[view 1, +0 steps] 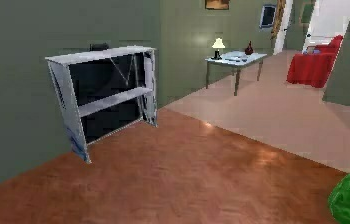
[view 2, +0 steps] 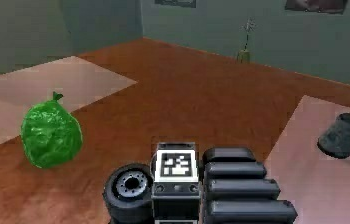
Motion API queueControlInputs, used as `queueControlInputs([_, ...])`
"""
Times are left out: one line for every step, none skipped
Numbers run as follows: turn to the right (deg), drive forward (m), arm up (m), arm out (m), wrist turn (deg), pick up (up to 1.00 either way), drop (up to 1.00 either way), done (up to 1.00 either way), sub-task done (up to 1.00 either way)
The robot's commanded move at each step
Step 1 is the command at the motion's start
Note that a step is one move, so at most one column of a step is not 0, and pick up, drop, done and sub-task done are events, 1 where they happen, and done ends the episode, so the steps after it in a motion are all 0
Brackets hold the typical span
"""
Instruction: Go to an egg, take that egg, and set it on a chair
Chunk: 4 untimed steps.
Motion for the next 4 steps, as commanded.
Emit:
queueControlInputs([-45.0, 0.0, 0.0, 0.0, 0.0, 0.0, 0.0, 0.0, 0.0])
queueControlInputs([45.0, 0.0, 0.0, 0.0, 0.0, 0.0, 0.0, 0.0, 0.0])
queueControlInputs([45.0, 0.0, 0.0, 0.0, 0.0, 0.0, 0.0, 0.0, 0.0])
queueControlInputs([42.0, 0.0, 0.0, 0.0, 0.0, 0.0, 0.0, 0.0, 0.0])
